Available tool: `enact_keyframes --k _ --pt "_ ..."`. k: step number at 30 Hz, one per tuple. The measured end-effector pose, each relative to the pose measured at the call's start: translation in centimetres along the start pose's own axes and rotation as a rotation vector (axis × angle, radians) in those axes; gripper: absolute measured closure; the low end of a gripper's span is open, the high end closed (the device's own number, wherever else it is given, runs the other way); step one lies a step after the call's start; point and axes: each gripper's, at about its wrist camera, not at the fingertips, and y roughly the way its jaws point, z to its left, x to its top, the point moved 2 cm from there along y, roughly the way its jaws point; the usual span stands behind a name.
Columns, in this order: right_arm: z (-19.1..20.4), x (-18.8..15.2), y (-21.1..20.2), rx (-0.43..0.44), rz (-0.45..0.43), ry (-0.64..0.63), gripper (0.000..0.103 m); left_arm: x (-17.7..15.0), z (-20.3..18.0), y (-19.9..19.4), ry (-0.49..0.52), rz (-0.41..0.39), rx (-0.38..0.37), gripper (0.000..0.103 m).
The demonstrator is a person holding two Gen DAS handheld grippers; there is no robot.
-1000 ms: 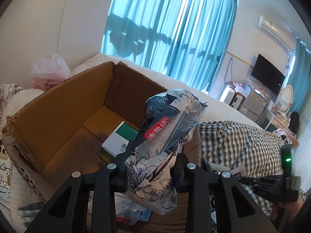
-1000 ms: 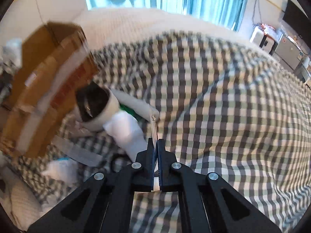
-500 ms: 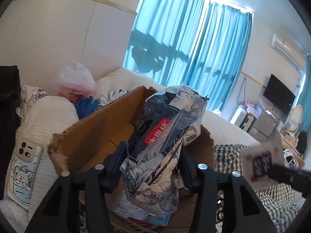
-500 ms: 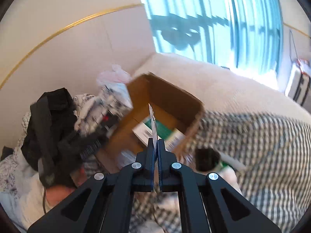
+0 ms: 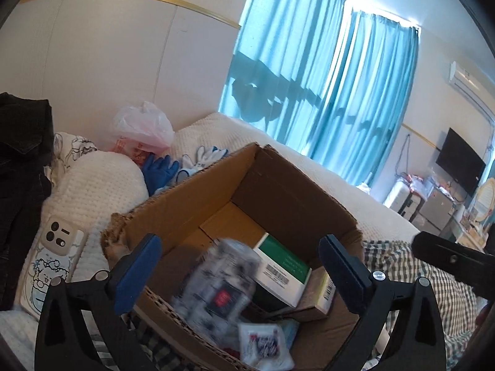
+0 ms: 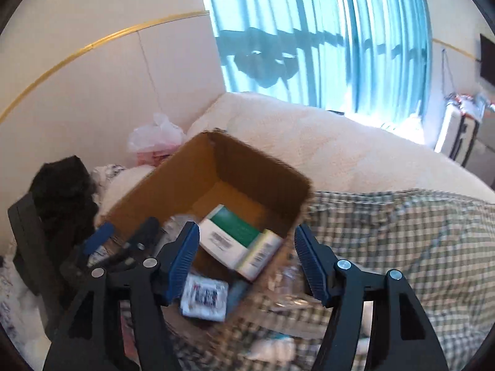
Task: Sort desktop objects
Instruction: 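Move both grippers back over the hair dryer and toothpaste tube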
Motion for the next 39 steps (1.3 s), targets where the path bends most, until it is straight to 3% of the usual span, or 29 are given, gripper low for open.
enact_keyframes --k 5,9,13,18,23,26,29,31,34,39 --pt "-3.6 -2.0 -3.5 -0.078 0.023 -0.034 0.039 -0.9 -2.4 -1.1 0.054 0.038 -0.067 0.0" --pt "-6.7 -4.8 -5.4 -0.132 0.08 -0.068 0.039 -2.4 -5.0 -3.9 0.069 0.018 -0.144 0.0" --pt "-10.3 -7.6 -6.0 -0.18 0.105 -0.077 0.039 -5.4 -9.2 -4.7 0.203 0.078 -0.209 0.0" --pt "-14.1 -10.1 -5.5 -0.131 0.124 0.035 0.039 -10.6 -13.4 -3.9 0.375 0.189 -0.266 0.0" --pt "-15.3 -11.2 -4.4 -0.127 0.171 0.048 0.039 -15.8 -15.7 -2.0 0.552 0.279 -0.21 0.0" --pt "-15.1 -11.9 -3.8 -0.111 0.196 0.049 0.038 -17.2 -15.8 -0.7 0.564 0.359 -0.219 0.0" --pt "-14.7 -12.2 -3.2 -0.111 0.221 0.035 0.038 -18.1 -15.9 0.8 0.569 0.43 -0.181 0.0" --pt "-14.1 -12.3 -3.1 -0.115 0.226 0.017 0.037 -19.2 -15.5 2.8 0.569 0.526 -0.103 0.0" --pt "-13.3 -12.2 -3.3 -0.127 0.214 -0.012 0.036 -20.1 -14.7 4.6 0.556 0.592 0.027 0.0" --pt "-12.5 -12.3 -3.4 -0.147 0.207 -0.048 0.034 -20.6 -14.3 5.6 0.518 0.644 0.057 0.0"
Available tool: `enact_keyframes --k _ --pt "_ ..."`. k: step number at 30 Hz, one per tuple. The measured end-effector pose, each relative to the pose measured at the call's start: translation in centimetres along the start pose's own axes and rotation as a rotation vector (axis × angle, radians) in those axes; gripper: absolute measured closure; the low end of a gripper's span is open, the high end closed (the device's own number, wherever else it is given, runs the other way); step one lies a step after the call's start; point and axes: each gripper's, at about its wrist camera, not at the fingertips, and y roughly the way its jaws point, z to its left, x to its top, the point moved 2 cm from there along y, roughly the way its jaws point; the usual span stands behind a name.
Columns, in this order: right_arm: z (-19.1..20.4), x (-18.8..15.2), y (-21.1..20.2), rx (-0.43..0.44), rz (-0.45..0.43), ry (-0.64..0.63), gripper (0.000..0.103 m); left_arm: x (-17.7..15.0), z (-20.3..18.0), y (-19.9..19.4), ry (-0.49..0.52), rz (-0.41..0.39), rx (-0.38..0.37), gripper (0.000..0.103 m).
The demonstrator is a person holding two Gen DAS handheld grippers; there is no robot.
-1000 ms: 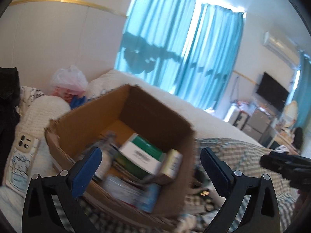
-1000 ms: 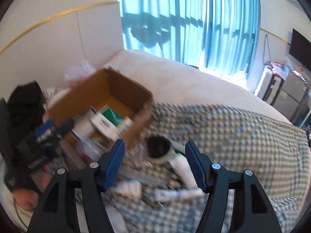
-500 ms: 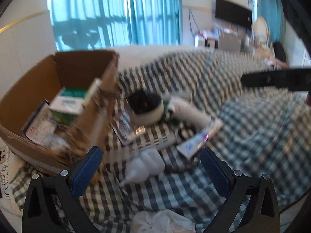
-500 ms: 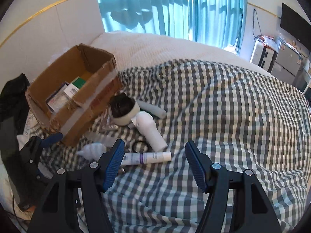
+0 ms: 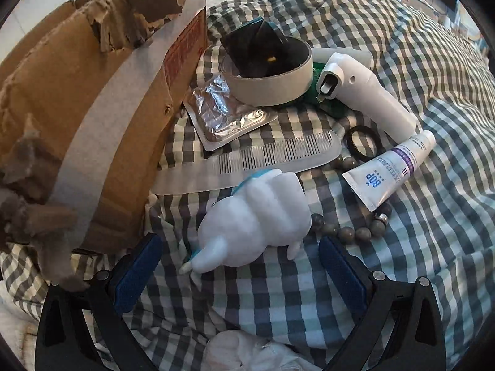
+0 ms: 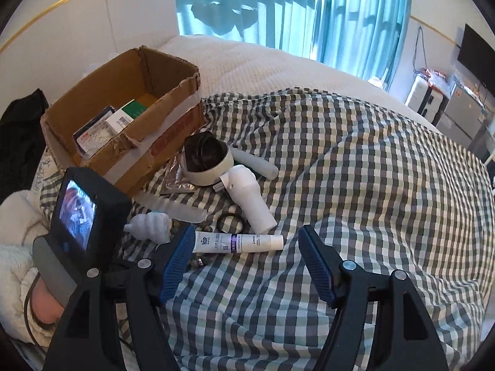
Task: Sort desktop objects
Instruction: 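Move both grippers back over the hair dryer and toothpaste tube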
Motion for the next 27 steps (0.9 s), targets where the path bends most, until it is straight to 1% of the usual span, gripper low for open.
enact_keyframes --k 3,6,8,9,10,11,12,13,18,20,22,24,26,27 --pt "0.0 -0.2 0.4 -0.009 0.016 -0.003 0.034 0.1 0.3 0.2 -0.025 0.014 -0.027 0.0" --pt "-0.1 -0.4 0.7 -0.02 0.026 -0.001 0.034 0.3 1.1 0.8 -0.076 0.051 -0.071 0.0" --pt "-0.2 -0.5 1.0 -0.02 0.034 0.002 0.034 0.4 1.6 0.7 -0.111 0.05 -0.095 0.0" --pt "-0.2 -0.6 1.1 -0.022 0.038 0.001 0.034 0.4 1.6 0.5 -0.117 0.042 -0.105 0.003" --pt "-0.1 -0.6 1.3 -0.024 0.044 -0.002 0.034 0.4 1.6 0.3 -0.117 0.029 -0.114 0.01" --pt "-0.1 -0.6 1.5 -0.025 0.05 -0.004 0.034 0.3 1.5 0.1 -0.113 0.021 -0.124 0.015" --pt "0.0 -0.7 1.7 -0.025 0.055 -0.006 0.034 0.2 1.4 0.1 -0.108 0.022 -0.134 0.025" --pt "0.0 -0.8 2.0 -0.023 0.063 -0.008 0.034 0.0 1.3 0.1 -0.106 0.029 -0.146 0.028" --pt "0.1 -1.2 3.9 -0.003 0.126 -0.006 0.033 -0.5 1.6 -0.5 -0.121 0.011 -0.166 0.028" --pt "-0.3 -1.3 4.8 0.005 0.155 0.031 0.032 -0.8 1.6 -1.1 -0.121 -0.011 -0.164 0.028" --pt "-1.0 -1.3 5.7 0.034 0.191 0.114 0.032 -1.1 1.7 -2.0 -0.125 -0.036 -0.164 0.028" --pt "-1.5 -1.3 6.4 0.049 0.21 0.191 0.032 -1.4 1.7 -3.0 -0.127 -0.072 -0.169 0.029" --pt "-1.6 -1.2 7.0 0.044 0.223 0.243 0.032 -1.6 1.5 -3.9 -0.12 -0.108 -0.171 0.029" --pt "-1.8 -1.2 7.5 0.023 0.234 0.277 0.032 -1.7 1.4 -4.2 -0.114 -0.119 -0.168 0.029"
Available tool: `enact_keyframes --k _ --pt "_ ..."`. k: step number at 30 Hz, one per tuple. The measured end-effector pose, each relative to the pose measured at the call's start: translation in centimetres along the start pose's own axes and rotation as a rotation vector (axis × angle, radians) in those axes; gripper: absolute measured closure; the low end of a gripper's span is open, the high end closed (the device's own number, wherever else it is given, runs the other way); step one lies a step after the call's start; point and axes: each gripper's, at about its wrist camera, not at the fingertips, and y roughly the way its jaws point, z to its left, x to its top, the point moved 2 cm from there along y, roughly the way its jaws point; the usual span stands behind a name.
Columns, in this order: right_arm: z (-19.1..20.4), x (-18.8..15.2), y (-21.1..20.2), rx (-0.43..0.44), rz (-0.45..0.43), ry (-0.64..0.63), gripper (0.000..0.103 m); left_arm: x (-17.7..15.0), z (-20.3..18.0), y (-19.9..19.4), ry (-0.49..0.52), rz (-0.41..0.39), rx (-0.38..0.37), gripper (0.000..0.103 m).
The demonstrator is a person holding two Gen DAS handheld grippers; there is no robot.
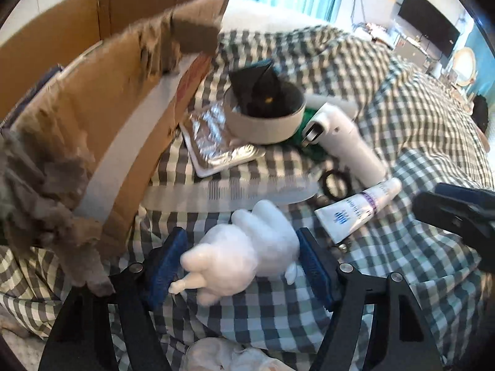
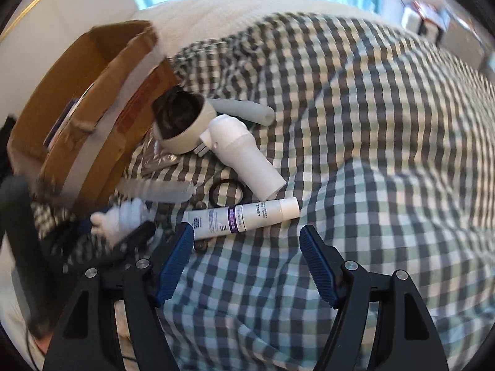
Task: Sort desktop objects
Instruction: 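Move both grippers back over the hair dryer and toothpaste tube, then grasp the white foam figure with the left gripper while the right grasps the toothpaste tube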
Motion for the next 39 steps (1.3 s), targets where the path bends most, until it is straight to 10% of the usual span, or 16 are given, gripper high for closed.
enact_keyframes --k 22,39 --pt "-3.3 0.8 8.1 0.314 0.071 0.467 0.074 1.5 2.6 1.2 -0.057 -0.025 -0.001 0.029" --pt "0.2 0.2 0.3 0.087 -0.031 0.082 0.092 1.4 2.1 0.2 -0.038 -0.073 -0.057 0.031"
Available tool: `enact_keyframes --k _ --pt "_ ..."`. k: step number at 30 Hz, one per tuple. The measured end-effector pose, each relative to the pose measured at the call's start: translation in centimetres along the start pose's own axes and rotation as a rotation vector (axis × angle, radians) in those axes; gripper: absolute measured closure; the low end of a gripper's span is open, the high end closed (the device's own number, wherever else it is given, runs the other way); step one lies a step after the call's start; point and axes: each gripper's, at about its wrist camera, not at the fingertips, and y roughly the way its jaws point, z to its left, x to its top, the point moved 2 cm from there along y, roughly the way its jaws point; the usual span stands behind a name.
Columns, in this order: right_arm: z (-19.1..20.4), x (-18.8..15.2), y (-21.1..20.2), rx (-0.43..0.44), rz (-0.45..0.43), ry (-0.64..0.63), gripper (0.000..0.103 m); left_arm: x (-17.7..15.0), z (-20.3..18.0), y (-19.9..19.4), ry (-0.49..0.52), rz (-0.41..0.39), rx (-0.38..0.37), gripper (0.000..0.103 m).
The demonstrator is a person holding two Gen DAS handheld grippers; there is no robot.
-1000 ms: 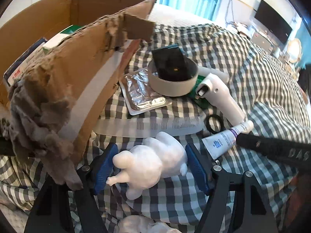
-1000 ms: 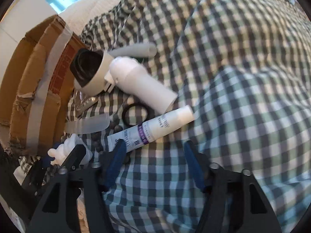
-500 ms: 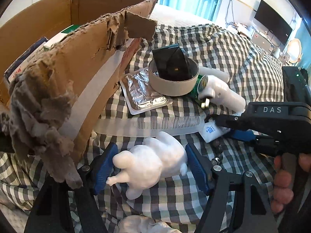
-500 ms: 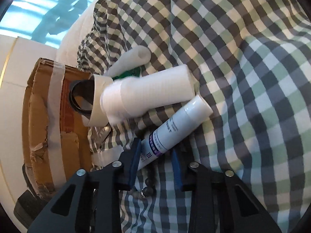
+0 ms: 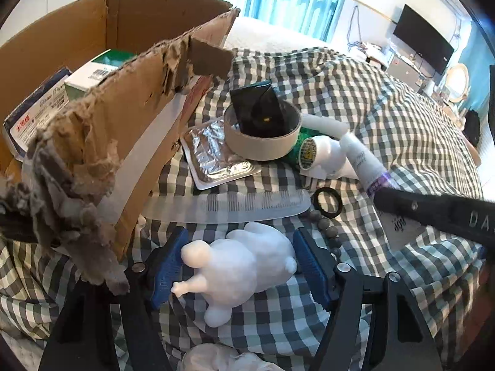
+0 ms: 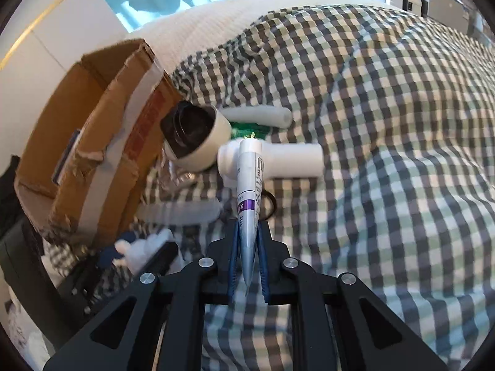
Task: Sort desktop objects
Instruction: 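Grasp the white foam figure with the left gripper while the right grasps the toothpaste tube, then carry the foam figure and toothpaste tube into the cardboard box and release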
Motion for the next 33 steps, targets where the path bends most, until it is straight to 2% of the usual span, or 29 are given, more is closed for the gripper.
enact_keyframes --k 5,8,13,20,27,33 --pt "-1.3 -1.3 0.3 -0.019 0.042 0.018 0.092 0.0 -0.2 0.1 0.0 0.002 -0.023 0.032" --pt "-1.6 -1.2 0.2 -0.016 0.037 0.038 0.092 -0.3 -0.2 -0.1 -0.003 -0.002 -0.038 0.032" --pt "-1.0 -0.7 -1.9 0.023 -0.013 0.026 0.092 -0.1 -0.5 -0.8 -0.004 -0.04 -0.085 0.032" --pt "0.1 -0.4 -4.5 0.059 -0.076 -0.001 0.092 0.2 -0.7 -1.6 -0.005 -0.074 -0.091 0.032" --pt "1.4 -0.2 -6.4 0.061 -0.152 -0.035 0.092 0.6 -1.8 -3.2 0.044 -0.141 -0.116 0.032" --pt "3.0 -0.2 -9.5 0.071 -0.24 -0.086 0.092 1.4 -1.6 -5.8 0.013 -0.204 -0.158 0.032"
